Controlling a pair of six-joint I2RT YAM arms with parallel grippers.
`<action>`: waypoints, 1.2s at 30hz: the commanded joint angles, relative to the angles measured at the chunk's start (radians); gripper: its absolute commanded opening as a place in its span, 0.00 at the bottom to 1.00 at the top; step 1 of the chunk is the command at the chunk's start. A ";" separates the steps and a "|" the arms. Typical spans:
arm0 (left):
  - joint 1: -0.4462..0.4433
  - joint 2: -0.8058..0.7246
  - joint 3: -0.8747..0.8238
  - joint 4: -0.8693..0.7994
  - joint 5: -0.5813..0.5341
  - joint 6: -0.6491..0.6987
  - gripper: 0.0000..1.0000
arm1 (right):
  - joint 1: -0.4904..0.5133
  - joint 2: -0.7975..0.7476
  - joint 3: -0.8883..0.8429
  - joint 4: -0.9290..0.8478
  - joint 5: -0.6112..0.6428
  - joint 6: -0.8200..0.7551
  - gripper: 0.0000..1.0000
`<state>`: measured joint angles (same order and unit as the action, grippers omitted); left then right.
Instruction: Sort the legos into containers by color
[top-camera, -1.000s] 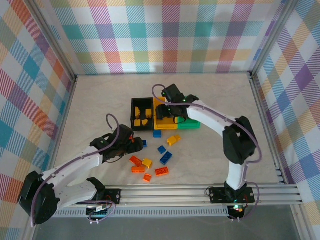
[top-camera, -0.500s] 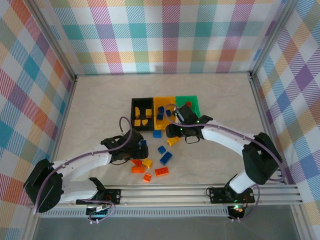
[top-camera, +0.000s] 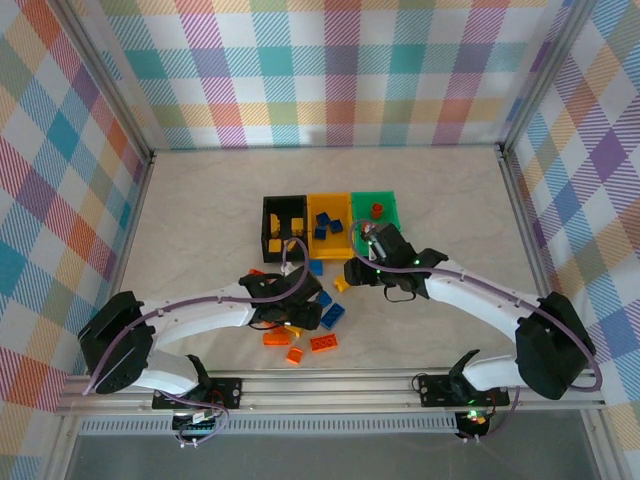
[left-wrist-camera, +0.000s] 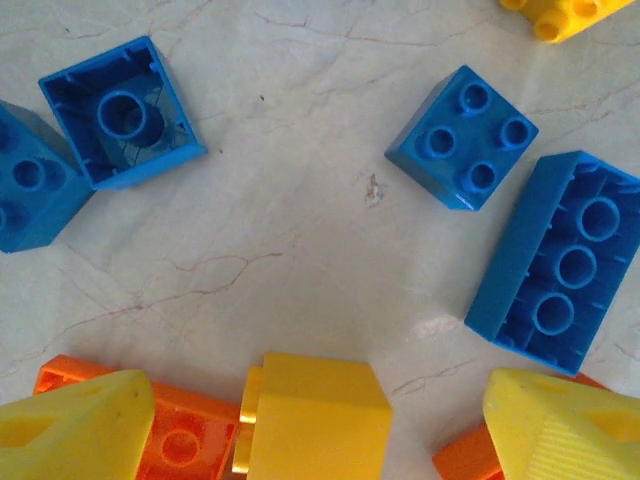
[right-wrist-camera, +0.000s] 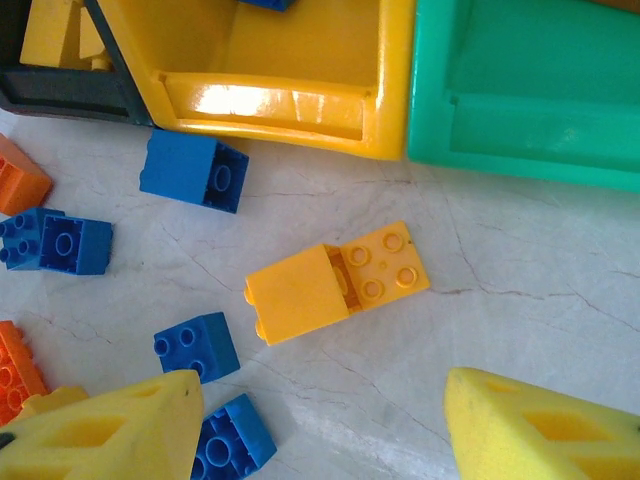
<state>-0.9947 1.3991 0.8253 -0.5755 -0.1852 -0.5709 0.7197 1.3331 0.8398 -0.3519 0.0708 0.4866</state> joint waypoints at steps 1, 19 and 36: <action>-0.015 0.036 0.016 -0.050 -0.043 0.025 0.81 | -0.003 -0.020 -0.016 0.019 0.014 0.017 0.66; -0.037 0.165 0.055 -0.083 -0.032 0.027 0.64 | -0.021 -0.048 -0.021 0.002 0.029 0.010 0.67; -0.047 0.144 0.049 -0.090 -0.005 0.002 0.46 | -0.037 -0.047 -0.024 0.003 0.021 0.018 0.67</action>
<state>-1.0275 1.5631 0.8574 -0.6300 -0.1875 -0.5606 0.6880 1.3067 0.8223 -0.3519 0.0933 0.4908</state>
